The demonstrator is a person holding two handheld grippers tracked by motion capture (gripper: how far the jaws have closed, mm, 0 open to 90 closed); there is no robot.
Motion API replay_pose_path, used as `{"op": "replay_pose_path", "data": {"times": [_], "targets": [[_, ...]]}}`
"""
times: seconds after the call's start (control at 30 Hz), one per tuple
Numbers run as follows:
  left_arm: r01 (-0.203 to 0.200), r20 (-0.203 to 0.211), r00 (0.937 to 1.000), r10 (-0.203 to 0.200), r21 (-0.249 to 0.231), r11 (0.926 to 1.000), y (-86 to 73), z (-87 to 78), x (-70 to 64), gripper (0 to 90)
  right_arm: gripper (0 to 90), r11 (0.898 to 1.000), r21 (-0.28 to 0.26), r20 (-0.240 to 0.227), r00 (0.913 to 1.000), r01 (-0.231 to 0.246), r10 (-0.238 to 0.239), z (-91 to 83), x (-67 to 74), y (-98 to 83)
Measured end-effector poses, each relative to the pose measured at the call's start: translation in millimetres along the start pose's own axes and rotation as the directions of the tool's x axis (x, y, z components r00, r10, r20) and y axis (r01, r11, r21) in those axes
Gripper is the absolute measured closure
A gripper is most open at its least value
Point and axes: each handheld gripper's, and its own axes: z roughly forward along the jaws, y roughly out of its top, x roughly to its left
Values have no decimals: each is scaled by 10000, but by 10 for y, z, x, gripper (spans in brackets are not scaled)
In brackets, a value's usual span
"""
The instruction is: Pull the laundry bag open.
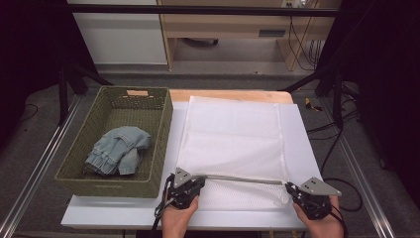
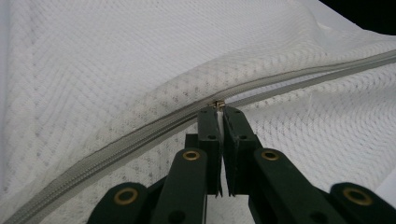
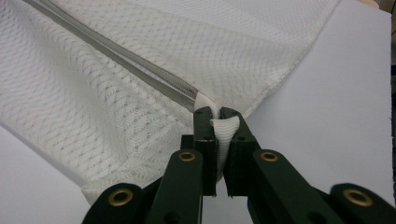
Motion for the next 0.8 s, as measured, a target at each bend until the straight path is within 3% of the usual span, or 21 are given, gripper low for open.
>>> {"op": "replay_pose_path", "data": {"times": [0.43, 0.8], "targets": [[255, -230, 9994, -261, -291, 9993, -119, -161, 73, 870, 858, 9997, 155, -42, 9998, 186, -185, 17, 27, 4], [335, -436, 9984, -355, -445, 9984, -161, -244, 114, 870, 859, 9987, 509, 40, 10000, -47, 45, 56, -16, -17]]}}
